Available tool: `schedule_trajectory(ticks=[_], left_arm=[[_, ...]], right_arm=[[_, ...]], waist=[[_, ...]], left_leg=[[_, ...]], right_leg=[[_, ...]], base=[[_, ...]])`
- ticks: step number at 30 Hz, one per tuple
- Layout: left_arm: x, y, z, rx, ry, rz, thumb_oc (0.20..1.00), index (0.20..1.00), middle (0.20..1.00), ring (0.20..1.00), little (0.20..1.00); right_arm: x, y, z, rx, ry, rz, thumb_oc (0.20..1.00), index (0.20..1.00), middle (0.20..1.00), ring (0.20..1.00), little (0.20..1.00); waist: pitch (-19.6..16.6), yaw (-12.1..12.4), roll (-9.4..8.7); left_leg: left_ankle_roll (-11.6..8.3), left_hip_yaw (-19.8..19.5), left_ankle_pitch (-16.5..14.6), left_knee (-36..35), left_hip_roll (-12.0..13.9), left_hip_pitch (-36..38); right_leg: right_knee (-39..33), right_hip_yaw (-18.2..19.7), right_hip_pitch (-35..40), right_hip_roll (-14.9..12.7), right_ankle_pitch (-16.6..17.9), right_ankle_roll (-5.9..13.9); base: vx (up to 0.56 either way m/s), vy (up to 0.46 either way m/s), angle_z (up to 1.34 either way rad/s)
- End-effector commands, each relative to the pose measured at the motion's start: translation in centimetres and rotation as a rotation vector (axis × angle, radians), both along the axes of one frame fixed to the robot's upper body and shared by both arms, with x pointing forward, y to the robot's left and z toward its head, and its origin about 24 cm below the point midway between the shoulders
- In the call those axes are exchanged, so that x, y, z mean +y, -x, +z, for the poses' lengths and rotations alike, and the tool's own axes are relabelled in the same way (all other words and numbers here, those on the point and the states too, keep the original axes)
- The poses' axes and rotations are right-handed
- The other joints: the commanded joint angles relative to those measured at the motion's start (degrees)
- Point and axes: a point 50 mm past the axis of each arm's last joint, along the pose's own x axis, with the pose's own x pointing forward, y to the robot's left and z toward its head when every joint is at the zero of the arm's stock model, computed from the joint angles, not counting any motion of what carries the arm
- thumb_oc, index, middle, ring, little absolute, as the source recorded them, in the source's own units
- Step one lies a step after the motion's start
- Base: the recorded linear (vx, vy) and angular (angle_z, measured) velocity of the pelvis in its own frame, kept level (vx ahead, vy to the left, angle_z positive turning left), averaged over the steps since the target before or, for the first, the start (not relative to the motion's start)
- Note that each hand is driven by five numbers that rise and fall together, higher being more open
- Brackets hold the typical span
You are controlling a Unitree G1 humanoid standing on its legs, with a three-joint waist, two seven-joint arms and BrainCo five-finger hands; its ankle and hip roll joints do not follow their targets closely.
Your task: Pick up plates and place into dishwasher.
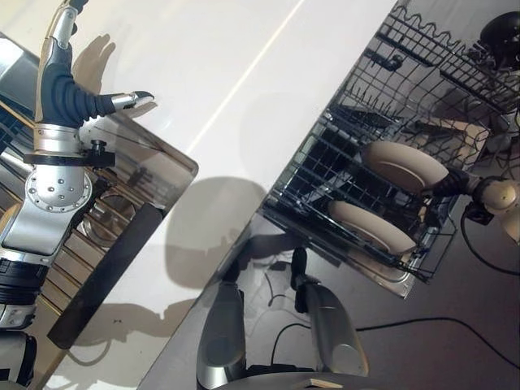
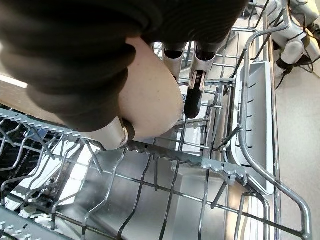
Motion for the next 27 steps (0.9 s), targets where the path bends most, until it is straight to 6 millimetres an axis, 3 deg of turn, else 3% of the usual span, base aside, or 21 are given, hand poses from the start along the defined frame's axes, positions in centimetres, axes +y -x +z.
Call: schedule_trajectory(ticks=[1,18,21,24,27], left_arm=[[-0.2,1.1,2.7,-0.128,-0.024,-0.009,1.000,1.000,1.000,1.000,1.000],[0.5,1.7,1.4,-0.122,0.009,-0.005,1.000,1.000,1.000,1.000,1.000],[0.7,1.8,1.0,-0.111,0.019,0.000,1.000,1.000,1.000,1.000,1.000],[1.1,2.0,0.2,-0.105,0.041,0.008,1.000,1.000,1.000,1.000,1.000],[1.3,2.5,-1.5,-0.097,0.066,0.016,1.000,1.000,1.000,1.000,1.000]], right_arm=[[-3.3,1.7,-1.3,0.038,0.205,-0.190,1.000,1.000,1.000,1.000,1.000],[-2.8,2.1,-0.3,-0.174,0.135,-0.229,1.000,1.000,1.000,1.000,1.000],[-2.7,2.0,0.9,-0.314,0.088,-0.263,1.000,1.000,1.000,1.000,1.000],[-2.4,2.0,3.4,-0.596,-0.027,-0.326,1.000,1.000,1.000,1.000,1.000],[-1.7,2.6,4.0,-0.818,-0.121,-0.375,1.000,1.000,1.000,1.000,1.000]], waist=[[-0.29,0.45,0.71],[-1.74,-0.96,0.26],[-2.26,-1.24,0.25],[-2.73,-1.77,0.60],[-3.41,-2.41,1.30]], left_leg=[[1.54,-2.40,6.89,-0.50,-0.37,-7.19],[2.22,0.41,6.31,-1.88,-1.17,-5.10],[2.35,0.89,6.16,-2.39,-1.25,-4.36],[2.52,1.24,5.78,-2.33,-1.38,-3.81],[2.91,1.59,5.16,-2.10,-1.59,-3.14]], right_leg=[[-2.79,-0.87,2.52,-1.34,-2.36,1.60],[-5.08,0.29,4.29,-2.07,-0.84,2.59],[-5.54,0.46,4.84,-2.19,-0.67,2.79],[-5.77,0.65,5.30,-2.35,-0.51,2.97],[-5.75,1.26,5.77,-2.31,-0.57,3.19]], base=[[-0.04,0.020,0.00],[-0.03,0.048,0.00],[-0.01,0.059,-0.02],[0.00,0.080,-0.06],[0.01,0.111,-0.07]])
